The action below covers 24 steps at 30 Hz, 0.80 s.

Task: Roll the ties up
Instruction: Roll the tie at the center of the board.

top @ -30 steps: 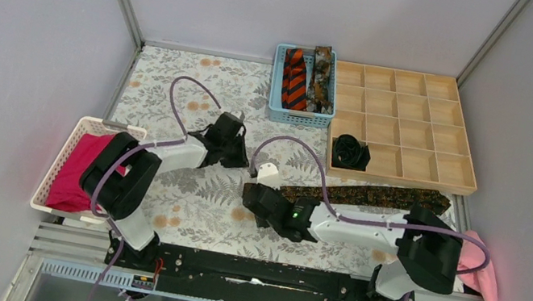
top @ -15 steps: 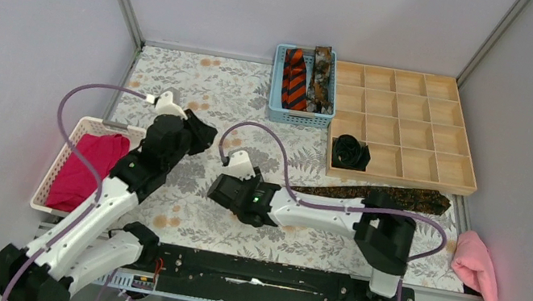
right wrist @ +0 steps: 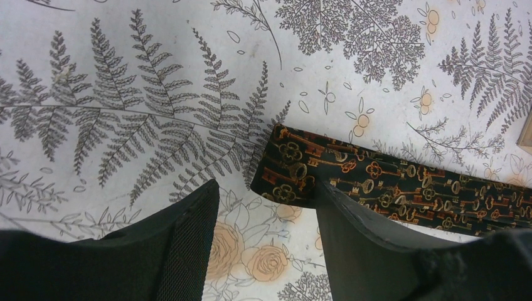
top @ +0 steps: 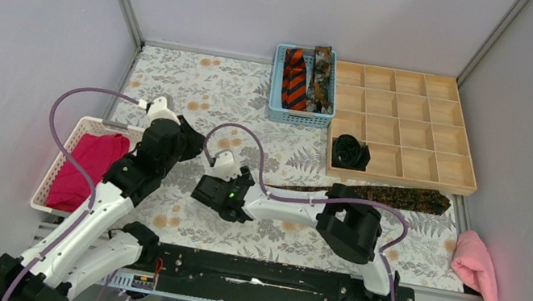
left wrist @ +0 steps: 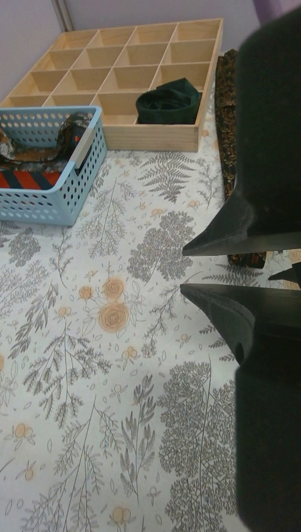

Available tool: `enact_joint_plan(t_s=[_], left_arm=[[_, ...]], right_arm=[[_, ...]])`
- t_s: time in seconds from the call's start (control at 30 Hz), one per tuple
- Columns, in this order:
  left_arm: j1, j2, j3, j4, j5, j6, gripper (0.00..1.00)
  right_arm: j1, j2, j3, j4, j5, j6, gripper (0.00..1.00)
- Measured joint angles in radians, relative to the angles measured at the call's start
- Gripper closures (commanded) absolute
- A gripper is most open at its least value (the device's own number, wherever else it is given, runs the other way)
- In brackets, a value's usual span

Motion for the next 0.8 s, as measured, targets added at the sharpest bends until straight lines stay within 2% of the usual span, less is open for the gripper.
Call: enact_joint_plan(t_s=[0.27,0.4,0.53,0.8], left_arm=[[0.005,0.0,0.0,-0.011,-0.002,0.014,0.73],[0.005,-0.001,0.0,-0.011,0.002,0.016,0.73],[0.005,-0.002,0.0,-0.011,0.005,0.017,0.73],[0.005,-0.001,0.0,-0.011,0.011,0.018,0.75]], right_arm=[[-0.032,0.036,0.018,-0.017,0.016,0.025,0.38],[-0.067,0.036,0.018,-0.014,0.01,0.031,0.47],[-0.098,0.036,0.001,0.002,-0.017,0.035,0.51],[-0.117,0.035,-0.007,0.039,-0.066,0.047,0.74]])
